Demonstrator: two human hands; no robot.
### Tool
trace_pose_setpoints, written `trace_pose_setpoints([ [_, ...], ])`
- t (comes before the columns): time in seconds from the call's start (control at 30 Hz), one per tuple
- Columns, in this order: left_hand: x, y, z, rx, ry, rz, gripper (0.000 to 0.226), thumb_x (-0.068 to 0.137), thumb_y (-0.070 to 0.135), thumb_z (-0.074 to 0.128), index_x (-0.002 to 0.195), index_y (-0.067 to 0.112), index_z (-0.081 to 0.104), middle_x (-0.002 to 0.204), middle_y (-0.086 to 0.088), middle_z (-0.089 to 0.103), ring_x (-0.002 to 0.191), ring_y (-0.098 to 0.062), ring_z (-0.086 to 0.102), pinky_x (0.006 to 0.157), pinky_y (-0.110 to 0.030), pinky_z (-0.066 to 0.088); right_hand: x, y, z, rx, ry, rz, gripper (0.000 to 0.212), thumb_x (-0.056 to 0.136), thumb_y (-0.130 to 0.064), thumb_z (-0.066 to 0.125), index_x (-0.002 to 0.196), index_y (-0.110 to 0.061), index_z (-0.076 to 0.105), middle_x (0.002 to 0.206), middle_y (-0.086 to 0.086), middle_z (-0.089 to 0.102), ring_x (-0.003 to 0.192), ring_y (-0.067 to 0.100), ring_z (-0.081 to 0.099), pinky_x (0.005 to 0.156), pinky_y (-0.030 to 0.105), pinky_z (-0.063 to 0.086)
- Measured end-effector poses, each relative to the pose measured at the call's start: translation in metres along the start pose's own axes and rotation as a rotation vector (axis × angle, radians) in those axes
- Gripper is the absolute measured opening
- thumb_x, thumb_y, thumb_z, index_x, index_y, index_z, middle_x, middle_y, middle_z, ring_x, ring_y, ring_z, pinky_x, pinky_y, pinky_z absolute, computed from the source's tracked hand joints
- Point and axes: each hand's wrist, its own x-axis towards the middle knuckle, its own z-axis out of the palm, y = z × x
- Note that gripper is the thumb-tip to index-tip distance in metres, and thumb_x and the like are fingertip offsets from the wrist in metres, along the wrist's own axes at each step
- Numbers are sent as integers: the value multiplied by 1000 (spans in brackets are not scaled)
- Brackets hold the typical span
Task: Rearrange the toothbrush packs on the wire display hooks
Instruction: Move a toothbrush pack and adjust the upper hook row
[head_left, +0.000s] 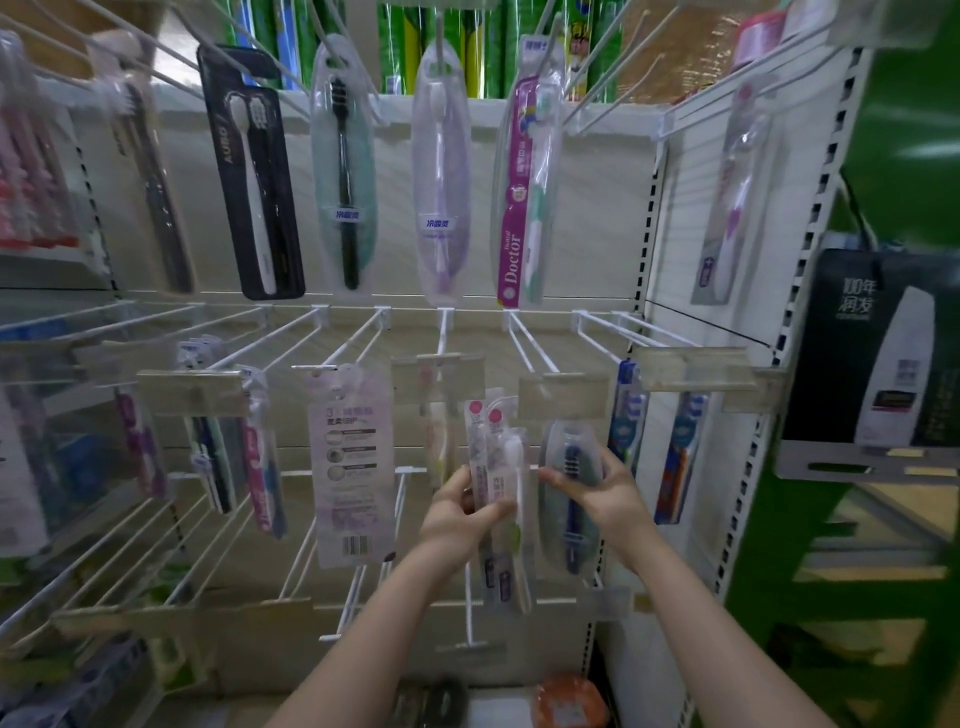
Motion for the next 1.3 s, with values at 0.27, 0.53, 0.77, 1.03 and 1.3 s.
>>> trace_pose_setpoints([
  [0.27,13,7,20,-57,30,66,31,83,18,70,111,22,57,101,2,71,95,-14,68,85,-37,56,-14,17,-26,-59,124,41,48,70,-25,81,114,-21,61,103,-1,67,96,14,63,82,27,51],
  [0.53,35,11,33,107,136,131,25,86,14,67,101,29,54,99,7,67,96,-12,64,87,-28,51,-21,11,-33,-29,140,34,38,72,-18,79,96,-37,57,101,-8,64,93,5,59,72,15,46],
  [0.77,49,11,34,262,118,66,26,86,13,62,101,31,50,95,7,66,99,-19,64,94,-38,49,-24,13,-37,-44,102,86,36,73,-24,79,97,-36,56,104,-3,63,95,9,57,77,22,45],
  [1.03,49,8,32,349,122,104,31,87,16,58,113,29,48,105,3,67,100,-20,63,92,-41,50,-34,9,-34,-58,93,135,34,75,-24,76,95,-37,52,95,-11,59,84,-1,52,63,14,38],
  [1.3,52,24,23,503,-133,-2,35,94,23,50,128,22,42,118,-5,62,107,-26,60,92,-44,50,-34,8,-31,-44,74,183,32,73,-23,78,88,-36,52,96,-8,59,85,1,53,66,16,40],
])
